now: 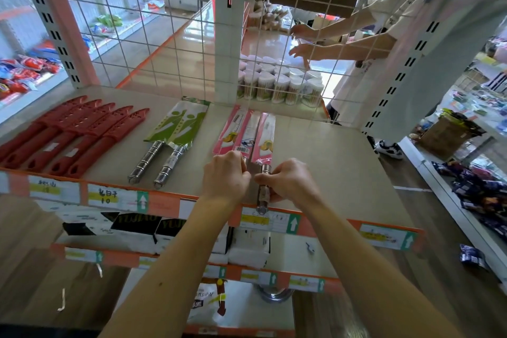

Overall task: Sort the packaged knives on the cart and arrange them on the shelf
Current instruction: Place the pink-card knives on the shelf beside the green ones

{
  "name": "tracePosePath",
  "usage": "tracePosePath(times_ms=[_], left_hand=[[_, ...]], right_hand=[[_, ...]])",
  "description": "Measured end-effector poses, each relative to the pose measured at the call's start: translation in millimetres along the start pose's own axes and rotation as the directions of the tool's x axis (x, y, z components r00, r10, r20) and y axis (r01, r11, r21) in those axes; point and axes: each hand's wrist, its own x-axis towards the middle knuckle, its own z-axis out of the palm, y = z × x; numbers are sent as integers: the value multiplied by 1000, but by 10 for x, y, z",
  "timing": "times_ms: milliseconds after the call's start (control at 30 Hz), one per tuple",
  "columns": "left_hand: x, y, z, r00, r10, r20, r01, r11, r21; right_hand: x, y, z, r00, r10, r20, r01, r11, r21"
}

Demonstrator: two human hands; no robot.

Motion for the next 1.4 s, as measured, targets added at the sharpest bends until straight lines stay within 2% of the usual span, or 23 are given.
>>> tracePosePath(times_ms=[233,400,700,1000,1167,1400], left_hand=[[26,-13,55,1000,5,-1,-5,1000,19],[40,-41,60,999,37,-1,-37,999,23],[64,-65,17,998,59,17,-59,998,14],[70,-81,39,998,49,42,-48,999,-20],[59,-97,36,997,61,57,-59,998,-22],[78,-122,-101,992,115,49,-113,993,-38]], right_hand=[[79,-58,75,998,25,-51,-24,999,21],[113,-77,60,999,28,-33,-30,996,-81],[149,-71,30,999,30,-38,-33,997,-72],[177,-107,18,999,35,-5,-36,981,-190],[152,-82,31,1000,-11,-9,8,960,-280],[28,-140,-12,999,-54,0,51,951,-304]])
